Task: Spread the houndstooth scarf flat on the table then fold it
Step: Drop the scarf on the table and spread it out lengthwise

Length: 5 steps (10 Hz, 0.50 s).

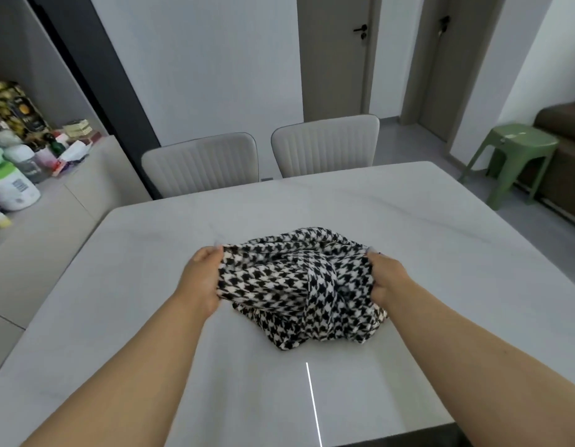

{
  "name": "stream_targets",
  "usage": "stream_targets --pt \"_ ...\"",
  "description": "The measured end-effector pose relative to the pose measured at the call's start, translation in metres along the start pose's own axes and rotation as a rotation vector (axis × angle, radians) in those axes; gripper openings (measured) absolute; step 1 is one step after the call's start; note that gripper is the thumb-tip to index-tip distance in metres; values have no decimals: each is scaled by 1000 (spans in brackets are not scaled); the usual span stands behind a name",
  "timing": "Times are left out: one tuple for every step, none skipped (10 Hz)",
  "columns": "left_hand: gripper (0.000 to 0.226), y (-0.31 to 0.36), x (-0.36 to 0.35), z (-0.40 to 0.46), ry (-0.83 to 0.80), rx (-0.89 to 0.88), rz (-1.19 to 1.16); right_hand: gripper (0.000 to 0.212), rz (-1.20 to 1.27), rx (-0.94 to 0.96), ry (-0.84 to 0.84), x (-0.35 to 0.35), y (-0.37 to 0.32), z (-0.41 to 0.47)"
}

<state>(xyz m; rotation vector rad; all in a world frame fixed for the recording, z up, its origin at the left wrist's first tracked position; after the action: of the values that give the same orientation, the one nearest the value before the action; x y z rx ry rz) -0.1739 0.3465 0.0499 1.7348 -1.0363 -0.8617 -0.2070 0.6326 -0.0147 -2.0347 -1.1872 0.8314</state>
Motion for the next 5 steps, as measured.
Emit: stream_targets --pt "20 28 43 16 107 -79 25 37 -156 139 143 16 -27 9" --pt "23 61 91 31 217 -136 41 40 -92 248 291 26 -57 3" --pt "25 91 131 40 311 -204 56 65 -392 318 348 28 -89 -11" --pt "25 102 166 49 374 -248 108 62 -601 379 451 30 -101 -11" --pt "23 91 180 56 367 -223 204 48 -805 394 450 18 -88 -2"
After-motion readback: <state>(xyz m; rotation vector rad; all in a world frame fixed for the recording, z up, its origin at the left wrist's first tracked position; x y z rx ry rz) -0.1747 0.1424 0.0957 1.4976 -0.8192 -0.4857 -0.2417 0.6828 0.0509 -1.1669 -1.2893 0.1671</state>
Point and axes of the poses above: each hand's wrist, its own z-axis towards the middle knuckle, its own x-axis out of the back of the hand, y = z × x, the point moved 2 cm from there along z, towards the middle knuckle
